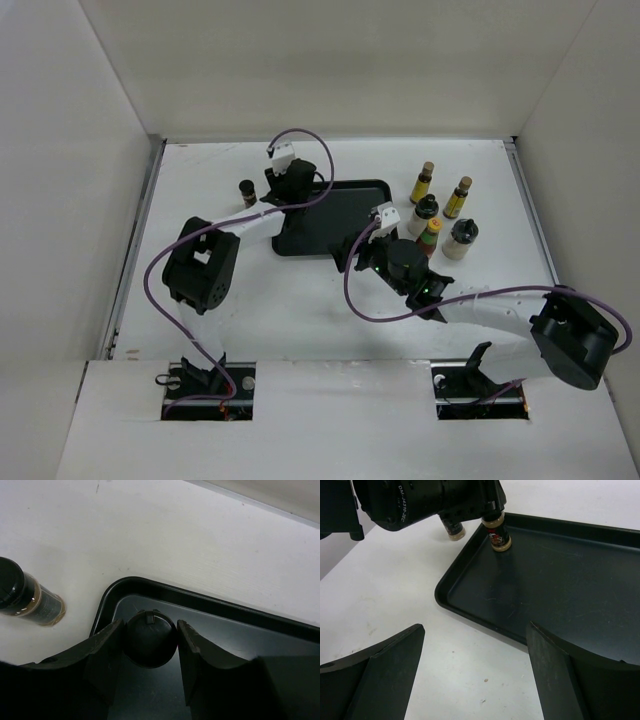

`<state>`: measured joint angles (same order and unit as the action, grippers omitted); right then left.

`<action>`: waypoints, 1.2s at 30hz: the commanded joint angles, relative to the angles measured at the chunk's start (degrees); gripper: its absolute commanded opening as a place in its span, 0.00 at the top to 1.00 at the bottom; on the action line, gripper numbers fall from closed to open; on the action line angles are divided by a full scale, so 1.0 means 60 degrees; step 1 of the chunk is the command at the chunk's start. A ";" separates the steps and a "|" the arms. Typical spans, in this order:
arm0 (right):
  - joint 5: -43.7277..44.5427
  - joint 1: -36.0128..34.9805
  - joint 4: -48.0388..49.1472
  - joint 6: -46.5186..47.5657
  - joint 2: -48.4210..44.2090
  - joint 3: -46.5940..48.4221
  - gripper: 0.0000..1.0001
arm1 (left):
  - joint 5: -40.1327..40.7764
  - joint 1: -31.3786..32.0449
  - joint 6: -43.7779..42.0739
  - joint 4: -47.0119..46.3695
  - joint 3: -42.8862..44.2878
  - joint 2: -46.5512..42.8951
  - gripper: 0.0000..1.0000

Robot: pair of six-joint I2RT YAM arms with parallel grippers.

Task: Organize the condiment bottles

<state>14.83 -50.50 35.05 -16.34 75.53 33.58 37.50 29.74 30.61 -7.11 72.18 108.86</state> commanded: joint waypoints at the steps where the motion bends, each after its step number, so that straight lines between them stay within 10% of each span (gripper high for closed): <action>1: 0.0121 0.0031 0.0545 -0.0089 -0.0137 0.0013 0.12 | 0.0196 -0.0173 -0.0195 -0.0601 0.0318 -0.0155 0.70; 15: 0.0151 0.0031 0.0487 -0.0089 -0.0224 -0.0001 0.09 | 0.0123 -0.0144 -0.0224 -0.0543 0.0172 -0.0695 0.30; 25: 0.0180 0.0031 0.0458 -0.0060 -0.0356 -0.0001 0.08 | -0.0461 -0.1225 0.0257 -0.0004 -0.0926 -0.3009 0.29; 36: 0.0180 0.0031 0.0384 -0.0016 0.0024 0.0145 0.03 | -0.1664 -0.2839 0.0465 0.1040 -0.1058 -0.2207 0.34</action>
<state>15.03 -50.52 35.05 -16.32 75.07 33.58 30.70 12.88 32.99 -2.72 66.78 94.00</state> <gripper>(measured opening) 0.970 0.663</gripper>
